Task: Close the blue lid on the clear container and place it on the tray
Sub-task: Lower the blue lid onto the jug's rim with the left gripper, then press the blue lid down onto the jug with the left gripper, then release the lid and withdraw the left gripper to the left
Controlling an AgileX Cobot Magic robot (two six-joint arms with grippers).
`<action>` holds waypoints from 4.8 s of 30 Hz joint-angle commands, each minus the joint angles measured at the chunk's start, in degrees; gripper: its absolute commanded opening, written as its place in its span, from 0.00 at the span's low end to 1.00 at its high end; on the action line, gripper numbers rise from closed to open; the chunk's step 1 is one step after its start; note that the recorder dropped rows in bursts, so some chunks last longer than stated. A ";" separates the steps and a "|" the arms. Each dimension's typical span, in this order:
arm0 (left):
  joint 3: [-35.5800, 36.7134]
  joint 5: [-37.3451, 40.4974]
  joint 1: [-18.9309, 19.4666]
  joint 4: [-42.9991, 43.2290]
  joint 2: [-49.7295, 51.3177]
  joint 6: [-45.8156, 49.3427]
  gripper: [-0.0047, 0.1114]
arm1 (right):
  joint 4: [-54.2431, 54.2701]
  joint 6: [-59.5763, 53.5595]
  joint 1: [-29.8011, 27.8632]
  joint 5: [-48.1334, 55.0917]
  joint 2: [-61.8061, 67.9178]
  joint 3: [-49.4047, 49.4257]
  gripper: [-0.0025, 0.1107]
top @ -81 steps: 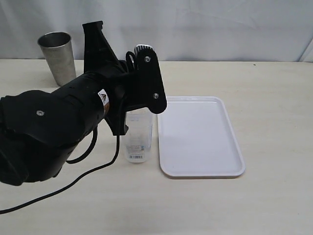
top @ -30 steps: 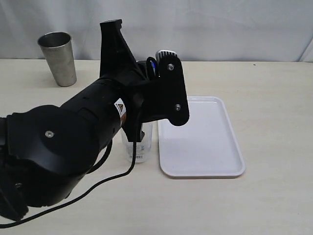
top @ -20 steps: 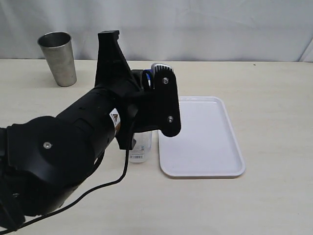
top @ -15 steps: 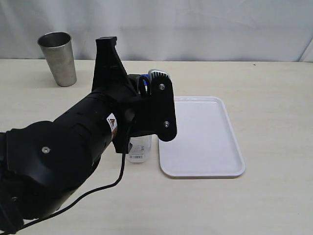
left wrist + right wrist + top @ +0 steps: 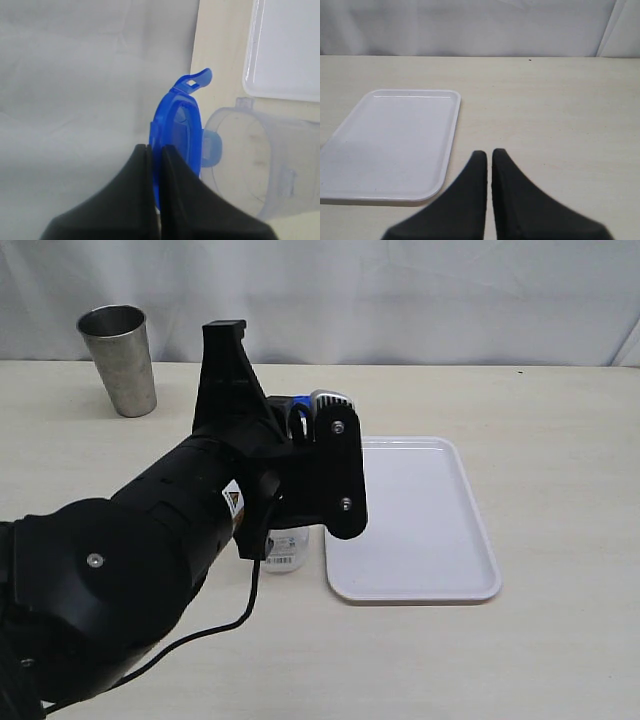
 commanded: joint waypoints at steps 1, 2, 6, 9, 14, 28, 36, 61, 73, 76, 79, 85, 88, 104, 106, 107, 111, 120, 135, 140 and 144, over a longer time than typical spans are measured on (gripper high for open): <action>0.31 0.84 -0.21 -0.38 0.00 -0.17 0.04 | 0.12 0.02 -0.19 -0.30 -0.23 0.17 0.06; 0.31 0.70 -0.21 -0.38 0.00 -0.17 0.04 | 0.12 0.02 -0.19 -0.30 -0.23 0.17 0.06; 0.31 0.49 -0.21 -0.58 0.00 -0.17 0.04 | 0.12 0.02 -0.19 -0.30 -0.23 0.17 0.06; 0.31 0.35 -0.21 -1.06 0.00 -0.17 0.04 | 0.12 0.02 -0.19 -0.30 -0.23 0.17 0.06; 0.31 0.03 -0.21 -2.58 0.00 -0.17 0.04 | 0.12 0.02 -0.19 -0.30 -0.23 0.17 0.06; 0.31 -2.90 -0.21 -6.74 0.00 1.42 0.04 | 0.12 0.02 -0.19 -0.30 -0.23 0.17 0.06; 0.31 -3.44 -0.21 -10.16 0.00 3.44 0.04 | 0.12 0.02 -0.19 -0.30 -0.23 0.17 0.06; 0.31 -8.53 -0.21 -18.29 0.00 7.38 0.04 | 0.12 0.02 -0.19 -0.30 -0.23 0.17 0.06; 0.31 -7.46 -0.21 -19.01 0.00 7.35 0.04 | 0.12 0.02 -0.19 -0.30 -0.23 0.17 0.06; 0.31 -7.20 -0.21 -19.81 0.00 7.98 0.04 | 0.12 0.02 -0.19 -0.30 -0.23 0.17 0.06; 0.31 -7.81 -0.21 -19.94 0.00 7.98 0.04 | 0.12 0.02 -0.19 -0.30 -0.23 0.17 0.06; 0.31 -8.37 -0.21 -20.44 0.00 7.98 0.04 | 0.12 0.02 -0.19 -0.30 -0.23 0.17 0.06; 0.31 -8.26 -0.21 -21.16 0.00 8.47 0.04 | 0.12 0.02 -0.19 -0.30 -0.23 0.17 0.06; 0.31 -6.64 -0.21 -23.18 0.00 10.82 0.04 | 0.12 0.02 -0.19 -0.30 -0.23 0.17 0.06; 0.31 -6.39 -0.21 -23.18 0.00 10.82 0.04 | 0.12 0.02 -0.19 -0.30 -0.23 0.17 0.06; 0.31 -6.39 -0.21 -23.18 0.00 10.82 0.04 | 0.12 0.02 -0.19 -0.30 -0.23 0.17 0.06; 0.31 -6.39 -0.21 -23.18 0.00 10.82 0.04 | 0.12 0.02 -0.19 -0.30 -0.23 0.17 0.06; 0.31 -6.39 -0.21 -23.18 0.00 10.82 0.32 | 0.12 0.02 -0.19 -0.30 -0.23 0.17 0.06; 0.31 -4.09 -0.21 -26.72 -0.44 10.82 0.47 | 0.12 0.02 -0.19 -0.30 -0.23 0.17 0.06; 0.31 -4.00 -0.21 -28.54 -4.13 10.82 0.47 | 0.12 0.02 -0.19 -0.30 -0.23 0.17 0.06; 0.31 -4.51 -0.21 -32.16 -8.07 13.27 0.47 | 0.12 0.02 -0.19 -0.30 -0.23 0.17 0.06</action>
